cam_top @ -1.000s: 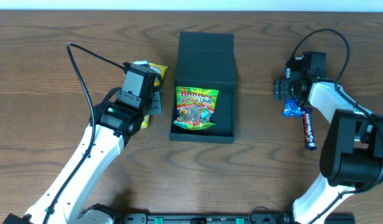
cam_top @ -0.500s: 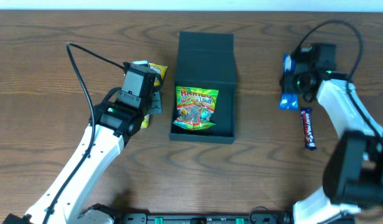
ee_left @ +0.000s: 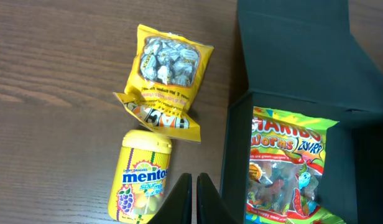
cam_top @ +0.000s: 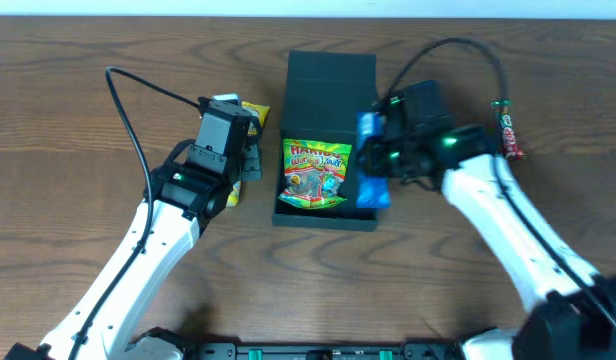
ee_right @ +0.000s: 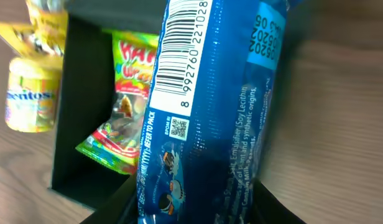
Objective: Pack container
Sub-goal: 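Place the blue bar upright in the box's right side with right gripper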
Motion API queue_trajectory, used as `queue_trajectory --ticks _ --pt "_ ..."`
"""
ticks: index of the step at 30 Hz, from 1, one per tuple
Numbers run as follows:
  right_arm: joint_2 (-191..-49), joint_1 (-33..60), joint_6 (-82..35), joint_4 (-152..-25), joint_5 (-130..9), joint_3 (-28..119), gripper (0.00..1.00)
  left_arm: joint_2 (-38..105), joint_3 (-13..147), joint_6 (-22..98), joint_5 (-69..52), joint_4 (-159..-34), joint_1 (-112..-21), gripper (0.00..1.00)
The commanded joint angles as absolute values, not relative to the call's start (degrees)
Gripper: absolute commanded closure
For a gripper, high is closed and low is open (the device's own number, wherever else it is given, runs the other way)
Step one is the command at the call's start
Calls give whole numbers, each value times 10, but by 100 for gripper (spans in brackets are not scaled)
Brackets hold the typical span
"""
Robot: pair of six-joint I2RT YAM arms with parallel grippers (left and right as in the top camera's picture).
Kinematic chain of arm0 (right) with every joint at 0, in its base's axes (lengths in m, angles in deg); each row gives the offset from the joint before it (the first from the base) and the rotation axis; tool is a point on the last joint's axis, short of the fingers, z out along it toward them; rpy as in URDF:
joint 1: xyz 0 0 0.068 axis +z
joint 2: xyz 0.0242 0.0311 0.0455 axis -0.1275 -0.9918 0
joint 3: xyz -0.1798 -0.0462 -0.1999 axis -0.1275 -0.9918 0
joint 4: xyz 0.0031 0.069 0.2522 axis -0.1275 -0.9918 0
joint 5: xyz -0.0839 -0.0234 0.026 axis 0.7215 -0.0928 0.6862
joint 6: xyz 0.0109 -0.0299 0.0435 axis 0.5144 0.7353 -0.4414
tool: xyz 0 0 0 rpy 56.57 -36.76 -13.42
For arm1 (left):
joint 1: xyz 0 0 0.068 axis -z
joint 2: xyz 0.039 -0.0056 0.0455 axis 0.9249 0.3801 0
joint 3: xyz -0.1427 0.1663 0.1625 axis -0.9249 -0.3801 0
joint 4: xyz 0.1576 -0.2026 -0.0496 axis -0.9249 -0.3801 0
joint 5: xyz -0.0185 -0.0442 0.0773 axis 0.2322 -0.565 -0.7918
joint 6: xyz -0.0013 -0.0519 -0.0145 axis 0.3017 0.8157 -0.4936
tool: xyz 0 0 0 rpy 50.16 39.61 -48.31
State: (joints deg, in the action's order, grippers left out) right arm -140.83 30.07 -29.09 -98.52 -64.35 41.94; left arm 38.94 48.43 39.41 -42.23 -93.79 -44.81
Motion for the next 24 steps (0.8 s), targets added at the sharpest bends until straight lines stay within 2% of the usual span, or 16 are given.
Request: queue_trajectory --ticks 1,8,9,10,12,13,18,22,23,24 --pt "-1427 335 -321 -969 -605 419 99 391 483 398 -420 -939 -452 94" --pt "-1463 355 -359 -986 -548 419 99 391 483 398 -420 -942 -452 94" --pt "-1464 355 -358 -984 -538 419 92 391 483 398 -420 -942 -452 94" --pt "-1464 355 -358 -983 -531 419 61 391 483 398 -420 -942 -452 94" --pt "-1464 355 -352 -982 -530 419 13 391 483 398 -420 -942 -452 94" --pt "-1464 355 -352 -982 -530 419 1 391 483 398 -420 -942 -452 94" --pt "-1444 354 -350 -997 -530 445 1 391 483 398 -421 -943 -452 94" --pt "-1379 351 -297 -1004 -526 467 1 391 483 398 -420 -946 -452 93" --pt "-1365 351 -278 -1016 -533 467 5 391 483 398 -421 -947 -452 93" --pt "-1355 351 -272 -1043 -544 467 25 391 483 398 -421 -950 -452 93"
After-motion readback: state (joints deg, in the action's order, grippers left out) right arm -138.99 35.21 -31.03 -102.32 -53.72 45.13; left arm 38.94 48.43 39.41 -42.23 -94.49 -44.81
